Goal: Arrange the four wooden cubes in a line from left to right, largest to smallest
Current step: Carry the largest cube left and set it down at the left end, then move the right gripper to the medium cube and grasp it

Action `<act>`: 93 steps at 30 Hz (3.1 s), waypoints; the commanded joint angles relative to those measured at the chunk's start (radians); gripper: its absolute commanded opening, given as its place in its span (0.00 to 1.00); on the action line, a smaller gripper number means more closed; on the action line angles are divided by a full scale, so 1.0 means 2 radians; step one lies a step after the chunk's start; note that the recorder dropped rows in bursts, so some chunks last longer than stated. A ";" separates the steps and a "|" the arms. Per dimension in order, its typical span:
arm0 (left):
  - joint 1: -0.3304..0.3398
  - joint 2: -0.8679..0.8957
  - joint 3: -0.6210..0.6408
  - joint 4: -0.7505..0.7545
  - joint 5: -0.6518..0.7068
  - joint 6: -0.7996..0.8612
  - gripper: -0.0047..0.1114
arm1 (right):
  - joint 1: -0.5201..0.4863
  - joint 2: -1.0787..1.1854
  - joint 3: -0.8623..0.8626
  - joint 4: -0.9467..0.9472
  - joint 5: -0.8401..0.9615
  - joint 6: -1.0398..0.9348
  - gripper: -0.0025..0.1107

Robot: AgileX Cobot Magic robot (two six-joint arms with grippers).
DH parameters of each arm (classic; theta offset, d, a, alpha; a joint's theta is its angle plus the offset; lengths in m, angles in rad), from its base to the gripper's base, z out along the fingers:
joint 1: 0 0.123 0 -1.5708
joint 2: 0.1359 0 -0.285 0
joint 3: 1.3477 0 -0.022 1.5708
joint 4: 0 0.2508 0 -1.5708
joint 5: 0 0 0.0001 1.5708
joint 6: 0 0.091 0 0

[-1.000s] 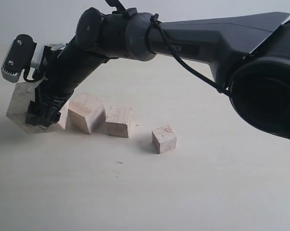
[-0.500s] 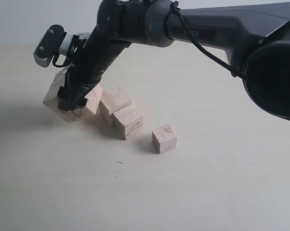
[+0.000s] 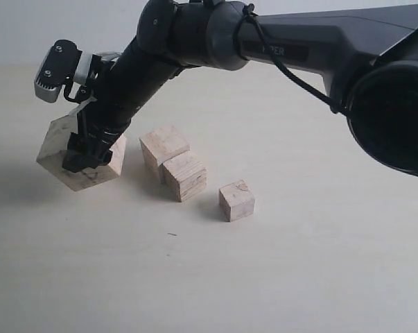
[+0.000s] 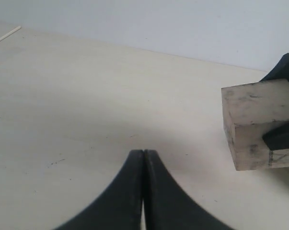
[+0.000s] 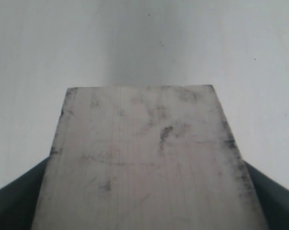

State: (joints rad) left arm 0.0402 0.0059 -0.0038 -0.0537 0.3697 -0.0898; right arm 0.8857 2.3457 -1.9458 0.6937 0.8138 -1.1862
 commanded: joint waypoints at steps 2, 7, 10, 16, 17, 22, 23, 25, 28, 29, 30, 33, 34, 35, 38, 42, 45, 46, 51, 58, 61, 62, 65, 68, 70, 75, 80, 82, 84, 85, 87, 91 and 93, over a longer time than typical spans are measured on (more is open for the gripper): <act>-0.003 -0.003 0.002 0.001 -0.003 0.002 0.04 | -0.001 0.017 -0.004 0.026 -0.014 -0.013 0.02; -0.003 -0.003 0.002 0.001 -0.003 0.002 0.04 | -0.001 0.028 -0.004 0.017 -0.019 -0.013 0.02; -0.003 -0.003 0.002 0.001 -0.003 0.002 0.04 | -0.001 0.031 -0.004 0.014 -0.021 -0.013 0.03; -0.003 -0.003 0.002 0.001 -0.003 0.002 0.04 | -0.001 0.036 -0.004 0.014 -0.017 -0.013 0.30; -0.003 -0.003 0.002 0.001 -0.003 0.002 0.04 | -0.001 0.036 -0.004 0.015 -0.015 -0.013 0.38; -0.003 -0.003 0.002 0.001 -0.003 0.002 0.04 | -0.001 0.036 -0.004 0.011 -0.023 -0.011 0.78; -0.003 -0.003 0.002 0.001 -0.003 0.002 0.04 | -0.001 0.036 -0.004 0.011 -0.027 -0.011 0.81; -0.003 -0.003 0.002 0.001 -0.003 0.002 0.04 | -0.001 0.035 -0.004 0.011 -0.027 -0.010 0.82; -0.003 -0.003 0.002 0.001 -0.003 0.002 0.04 | -0.001 0.031 -0.004 0.008 -0.027 -0.010 0.82; -0.003 -0.003 0.002 0.001 -0.003 0.002 0.04 | -0.001 0.030 -0.004 0.001 -0.027 -0.009 0.82; -0.003 -0.003 0.002 0.001 -0.003 0.002 0.04 | -0.001 0.026 -0.004 -0.007 -0.025 -0.005 0.82; -0.003 -0.003 0.002 0.001 -0.003 0.002 0.04 | -0.001 0.010 -0.004 -0.026 -0.024 0.020 0.82; -0.003 -0.003 0.002 0.001 -0.003 0.002 0.04 | -0.001 0.004 -0.004 -0.027 -0.023 0.024 0.82; -0.003 -0.003 0.002 0.001 -0.003 0.002 0.04 | -0.001 -0.004 -0.004 -0.029 -0.023 0.027 0.82; -0.003 -0.003 0.002 0.001 -0.003 0.002 0.04 | -0.001 -0.022 -0.004 -0.031 -0.022 0.027 0.82; -0.003 -0.003 0.002 0.001 -0.003 0.002 0.04 | -0.001 -0.033 -0.004 -0.054 -0.013 0.036 0.82; -0.003 -0.003 0.002 0.001 -0.003 0.002 0.04 | -0.001 -0.037 -0.004 -0.057 0.003 0.037 0.81; -0.003 -0.003 0.002 0.001 -0.003 0.002 0.04 | -0.001 -0.038 -0.004 -0.066 0.004 0.043 0.80; -0.003 -0.003 0.002 0.001 -0.003 0.002 0.04 | -0.001 -0.054 -0.004 -0.196 -0.008 0.181 0.69; -0.003 -0.003 0.002 0.001 -0.003 0.002 0.04 | -0.010 -0.052 -0.003 -0.327 0.010 0.410 0.64; -0.003 -0.003 0.002 0.001 -0.003 0.002 0.04 | -0.018 -0.047 -0.003 -0.327 0.045 0.440 0.69; -0.003 -0.003 0.002 0.001 -0.003 0.002 0.04 | -0.020 -0.044 -0.003 -0.325 0.054 0.447 0.70; -0.003 -0.003 0.002 0.001 -0.003 0.002 0.04 | -0.027 -0.040 -0.003 -0.325 0.079 0.465 0.73; -0.003 -0.003 0.002 0.001 -0.003 0.002 0.04 | -0.030 -0.038 -0.003 -0.320 0.086 0.465 0.73; -0.003 -0.003 0.002 0.001 -0.003 0.002 0.04 | -0.030 -0.038 -0.003 -0.303 0.086 0.464 0.73; -0.003 -0.003 0.002 0.001 -0.003 0.002 0.04 | -0.030 -0.032 -0.003 -0.294 0.086 0.463 0.73; -0.003 -0.003 0.002 0.001 -0.003 0.002 0.04 | -0.030 -0.020 -0.003 -0.283 0.086 0.463 0.73; -0.003 -0.003 0.002 0.001 -0.003 0.002 0.04 | -0.030 -0.016 -0.003 -0.283 0.086 0.463 0.73; -0.003 -0.003 0.002 0.001 -0.003 0.002 0.04 | -0.030 -0.010 -0.003 -0.285 0.086 0.462 0.73; -0.003 -0.003 0.002 0.001 -0.003 0.002 0.04 | -0.030 -0.008 -0.003 -0.286 0.084 0.462 0.73; -0.003 -0.003 0.002 0.001 -0.003 0.002 0.04 | -0.030 -0.001 -0.003 -0.287 0.082 0.462 0.73; -0.003 -0.003 0.002 0.001 -0.003 0.002 0.04 | -0.030 0.008 -0.003 -0.292 0.081 0.462 0.73; -0.003 -0.003 0.002 0.001 -0.003 0.002 0.04 | -0.030 0.011 -0.003 -0.295 0.080 0.462 0.73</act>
State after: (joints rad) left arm 0.0402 0.0059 -0.0038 -0.0537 0.3697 -0.0872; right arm 0.8294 2.3620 -1.9483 0.1168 0.9840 -0.2623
